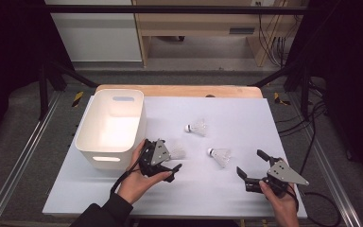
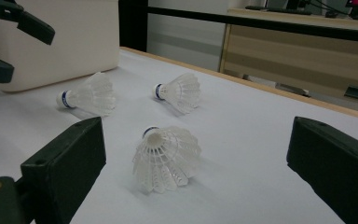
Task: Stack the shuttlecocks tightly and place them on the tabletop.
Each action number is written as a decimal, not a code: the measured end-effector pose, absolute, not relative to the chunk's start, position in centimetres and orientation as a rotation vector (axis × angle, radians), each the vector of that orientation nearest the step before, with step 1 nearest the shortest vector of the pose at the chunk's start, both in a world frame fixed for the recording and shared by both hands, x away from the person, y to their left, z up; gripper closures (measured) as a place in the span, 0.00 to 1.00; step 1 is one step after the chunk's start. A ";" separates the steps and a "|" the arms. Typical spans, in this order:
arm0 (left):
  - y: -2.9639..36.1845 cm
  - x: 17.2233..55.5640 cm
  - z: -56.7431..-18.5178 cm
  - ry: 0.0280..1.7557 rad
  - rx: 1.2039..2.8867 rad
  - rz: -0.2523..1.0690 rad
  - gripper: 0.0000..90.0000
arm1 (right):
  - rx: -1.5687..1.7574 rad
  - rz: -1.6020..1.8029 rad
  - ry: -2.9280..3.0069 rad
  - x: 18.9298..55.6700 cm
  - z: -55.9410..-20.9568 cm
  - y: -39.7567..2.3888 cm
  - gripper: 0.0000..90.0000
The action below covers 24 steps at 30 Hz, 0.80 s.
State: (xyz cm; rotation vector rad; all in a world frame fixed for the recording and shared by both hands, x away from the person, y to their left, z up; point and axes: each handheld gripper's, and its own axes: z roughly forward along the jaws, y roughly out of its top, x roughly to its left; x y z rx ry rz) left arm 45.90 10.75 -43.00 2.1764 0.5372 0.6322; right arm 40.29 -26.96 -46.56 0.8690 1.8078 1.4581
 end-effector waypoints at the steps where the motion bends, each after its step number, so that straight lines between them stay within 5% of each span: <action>1: 10.7 46.0 -43.1 0.534 2.185 0.632 0.04 | 0.870 1.460 1.808 40.3 -46.6 -26.9 0.05; 24: 8.7 50.9 -47.1 0.697 2.230 0.485 0.08 | 0.861 1.468 1.825 40.4 -46.6 -26.6 0.05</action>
